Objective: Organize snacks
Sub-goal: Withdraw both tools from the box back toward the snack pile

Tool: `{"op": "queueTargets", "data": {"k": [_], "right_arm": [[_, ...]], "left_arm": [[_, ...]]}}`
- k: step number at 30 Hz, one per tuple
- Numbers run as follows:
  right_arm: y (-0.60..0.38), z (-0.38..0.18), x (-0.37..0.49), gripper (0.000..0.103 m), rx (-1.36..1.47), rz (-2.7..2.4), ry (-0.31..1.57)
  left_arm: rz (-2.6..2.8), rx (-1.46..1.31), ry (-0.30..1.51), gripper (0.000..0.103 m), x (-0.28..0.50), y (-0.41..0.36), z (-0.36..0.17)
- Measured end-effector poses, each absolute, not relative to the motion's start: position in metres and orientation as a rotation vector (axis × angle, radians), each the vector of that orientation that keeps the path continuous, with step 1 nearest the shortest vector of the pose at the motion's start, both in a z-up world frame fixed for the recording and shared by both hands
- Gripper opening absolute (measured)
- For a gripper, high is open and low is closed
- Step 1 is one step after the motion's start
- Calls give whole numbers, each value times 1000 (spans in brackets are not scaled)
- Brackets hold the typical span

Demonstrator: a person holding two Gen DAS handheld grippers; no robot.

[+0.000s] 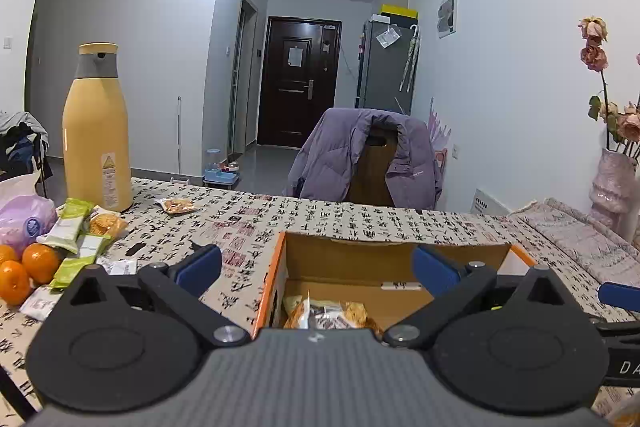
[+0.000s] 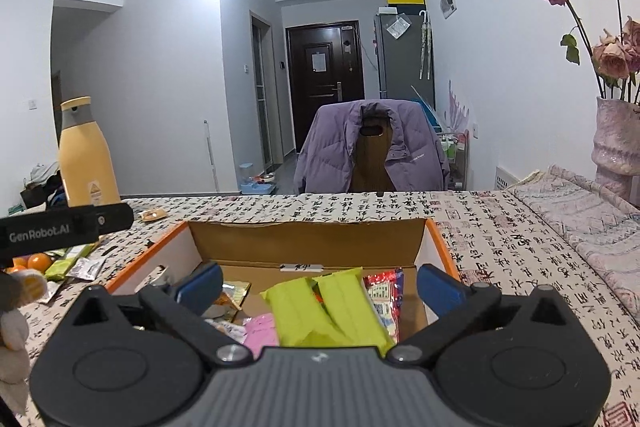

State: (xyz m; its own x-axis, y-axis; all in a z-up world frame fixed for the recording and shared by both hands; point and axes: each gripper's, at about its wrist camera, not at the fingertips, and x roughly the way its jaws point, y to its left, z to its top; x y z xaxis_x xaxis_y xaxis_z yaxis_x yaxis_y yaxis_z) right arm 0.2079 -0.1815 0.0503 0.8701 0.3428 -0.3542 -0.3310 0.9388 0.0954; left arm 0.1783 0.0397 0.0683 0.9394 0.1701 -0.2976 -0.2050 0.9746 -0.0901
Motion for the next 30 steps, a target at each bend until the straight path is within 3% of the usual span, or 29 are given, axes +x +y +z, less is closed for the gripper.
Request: {"op": "queueTargets", "data": {"k": [30], "right_arm": [[-206,-1,113,103,21,360,466]], "left_arm": [[110,-74,436,103,91,33,11]]}}
